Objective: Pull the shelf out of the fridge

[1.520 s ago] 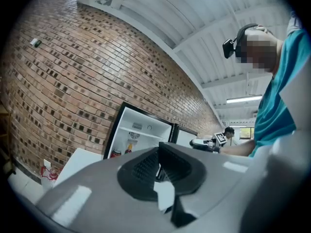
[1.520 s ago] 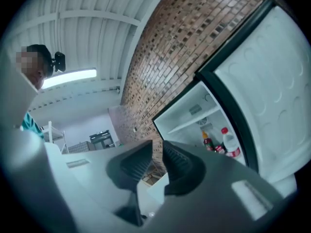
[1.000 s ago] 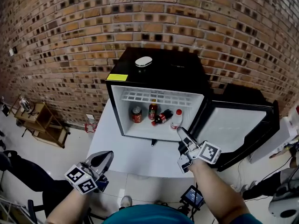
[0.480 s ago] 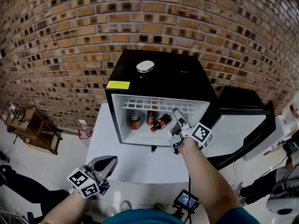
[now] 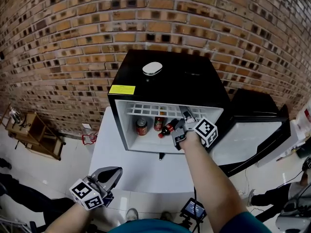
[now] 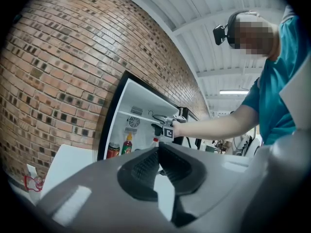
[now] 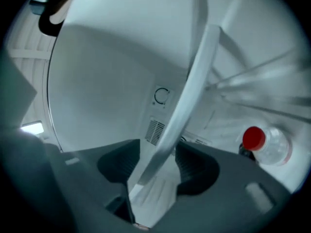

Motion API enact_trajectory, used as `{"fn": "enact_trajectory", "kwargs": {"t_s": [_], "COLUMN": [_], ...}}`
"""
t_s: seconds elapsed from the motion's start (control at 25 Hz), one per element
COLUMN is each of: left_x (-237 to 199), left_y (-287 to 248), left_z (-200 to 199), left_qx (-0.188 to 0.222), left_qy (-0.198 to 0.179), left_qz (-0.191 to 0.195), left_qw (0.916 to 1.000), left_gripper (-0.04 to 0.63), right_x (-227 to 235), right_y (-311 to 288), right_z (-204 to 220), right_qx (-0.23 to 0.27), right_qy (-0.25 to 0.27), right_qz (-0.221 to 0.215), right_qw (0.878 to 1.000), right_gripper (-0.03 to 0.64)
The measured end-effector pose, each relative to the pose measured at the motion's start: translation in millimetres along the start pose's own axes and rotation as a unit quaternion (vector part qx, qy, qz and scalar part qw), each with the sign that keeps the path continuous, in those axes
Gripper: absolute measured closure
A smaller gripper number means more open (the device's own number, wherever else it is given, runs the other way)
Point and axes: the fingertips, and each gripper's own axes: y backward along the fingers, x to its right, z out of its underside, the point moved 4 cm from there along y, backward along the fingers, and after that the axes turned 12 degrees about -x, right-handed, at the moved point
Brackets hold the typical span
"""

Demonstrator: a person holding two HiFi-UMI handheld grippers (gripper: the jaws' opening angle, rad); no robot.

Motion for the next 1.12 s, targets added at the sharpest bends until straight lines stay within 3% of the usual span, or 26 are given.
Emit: {"fn": "enact_trajectory", "kwargs": {"t_s": [0.24, 0.36, 0.48, 1.12], "left_x": [0, -1, -1, 2], "left_y": [7, 11, 13, 22], "left_z": [1, 0, 1, 4], "left_qx": [-0.003, 0.000, 0.002, 0.005], "left_qy": [-0.004, -0.005, -0.004, -0.008], "left_qz": [-0.003, -0.006, -0.008, -0.014], "left_qw": [1.0000, 1.0000, 1.0000, 0.9999], "left_gripper": [0.595, 0.595, 0.595, 0.595], "right_x": [7, 4, 5, 7], "right_y": [-11, -13, -13, -11], "right_z": [-2, -5, -6, -5], "right_qx": [0.017, 0.036, 0.042, 0.037], "right_qy": [-0.008, 0.003, -0.003, -0.032], "right_qz": [0.008, 0.011, 0.019, 0.040], "right_qw": [1.000, 0.999, 0.999, 0.998], "right_gripper": [0.404, 0.508, 0.537, 0.557]}}
